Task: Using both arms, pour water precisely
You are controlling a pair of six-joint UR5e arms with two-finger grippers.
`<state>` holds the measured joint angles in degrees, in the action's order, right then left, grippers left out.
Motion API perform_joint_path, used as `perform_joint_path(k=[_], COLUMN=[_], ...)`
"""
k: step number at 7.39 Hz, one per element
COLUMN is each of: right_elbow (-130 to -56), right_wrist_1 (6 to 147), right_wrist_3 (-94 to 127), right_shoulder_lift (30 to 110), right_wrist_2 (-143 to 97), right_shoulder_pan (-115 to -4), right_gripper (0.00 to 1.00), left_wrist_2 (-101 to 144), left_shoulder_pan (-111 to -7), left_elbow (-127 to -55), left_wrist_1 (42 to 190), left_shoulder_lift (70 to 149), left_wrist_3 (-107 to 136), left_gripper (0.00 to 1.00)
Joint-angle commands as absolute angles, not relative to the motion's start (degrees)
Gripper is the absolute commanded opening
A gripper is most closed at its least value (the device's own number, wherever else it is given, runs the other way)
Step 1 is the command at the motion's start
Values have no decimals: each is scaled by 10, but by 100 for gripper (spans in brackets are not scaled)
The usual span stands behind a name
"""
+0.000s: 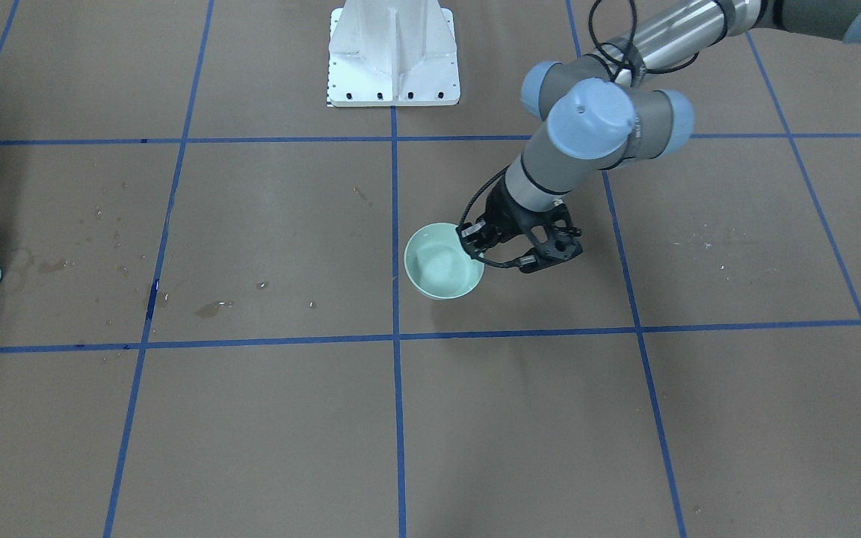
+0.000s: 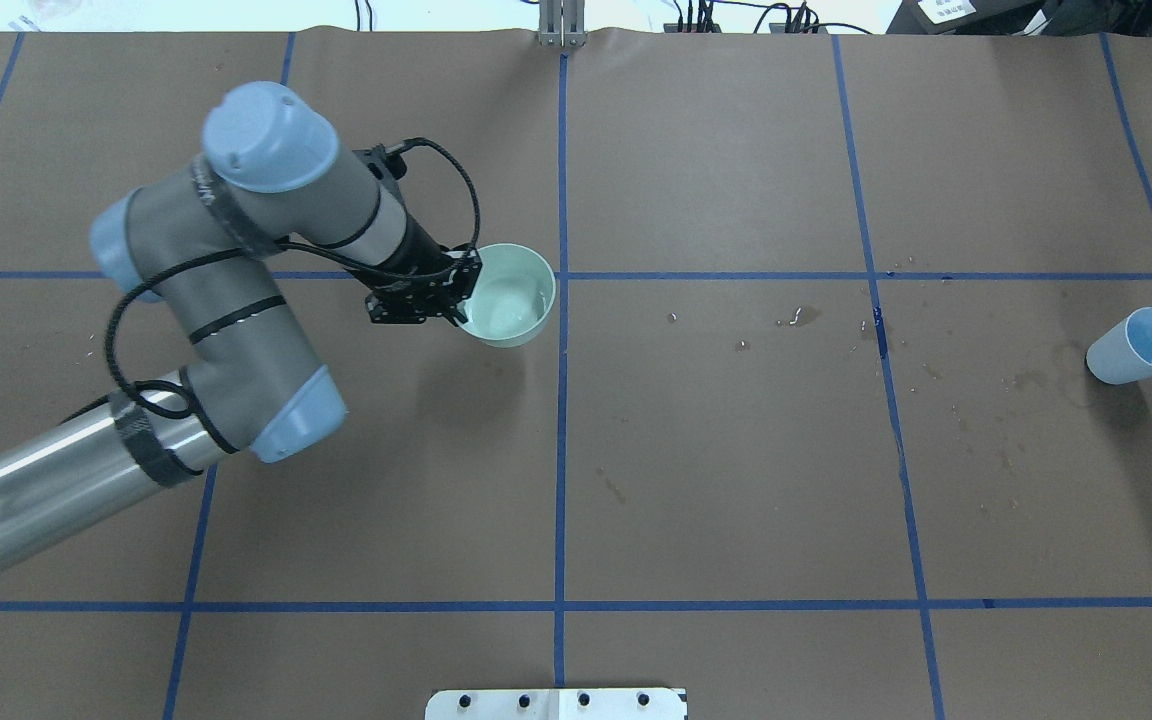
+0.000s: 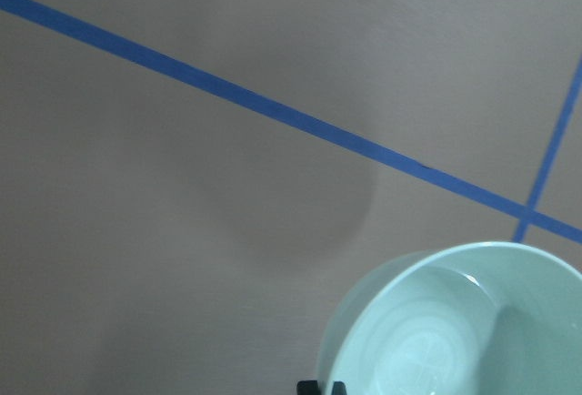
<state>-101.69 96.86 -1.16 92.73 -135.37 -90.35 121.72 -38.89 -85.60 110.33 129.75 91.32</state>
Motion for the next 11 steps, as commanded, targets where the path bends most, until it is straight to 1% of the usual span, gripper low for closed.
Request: perform_joint_path(k=[1,4,5,6,7,9,10,11], right_elbow=[-1017,-1017,-1017,-1018,-1018,-1020,-1044,-1084], right_wrist_1=[969,969,969,969,968,968,972,996], right_wrist_3=[-12,-12,-12,-12,-12,-12,-8,49], right_shoulder_lift=[928,926,926,925,925,925,932,933], right_wrist_2=[-1354,-1354,-1354,-1354,-1354,-1353,-1352,-1343], right_shoulder_pan=[-904,-904,-904,-904,-905,-905,-908,-906], right_gripper=[100,100,100,100,100,100,99,99], left_wrist_2=[1160,1158,1158,1158,1153,1149,1149,1150], left_shoulder_pan=[-351,-346,-346,-345,-344,-344,-351,-361], left_elbow=[-776,-760,-760,-760,-762,-768,-779,-795], left_wrist_1=[1103,1105,1105,1105,1105,1105,1104,1103], left_shoulder_lift=[1368,1370,1370,1368,1368,1368,1368,1366], left_wrist_3=[926,925,925,925,926,925,925,925], left_gripper=[0,0,30,97,100,100,100,100])
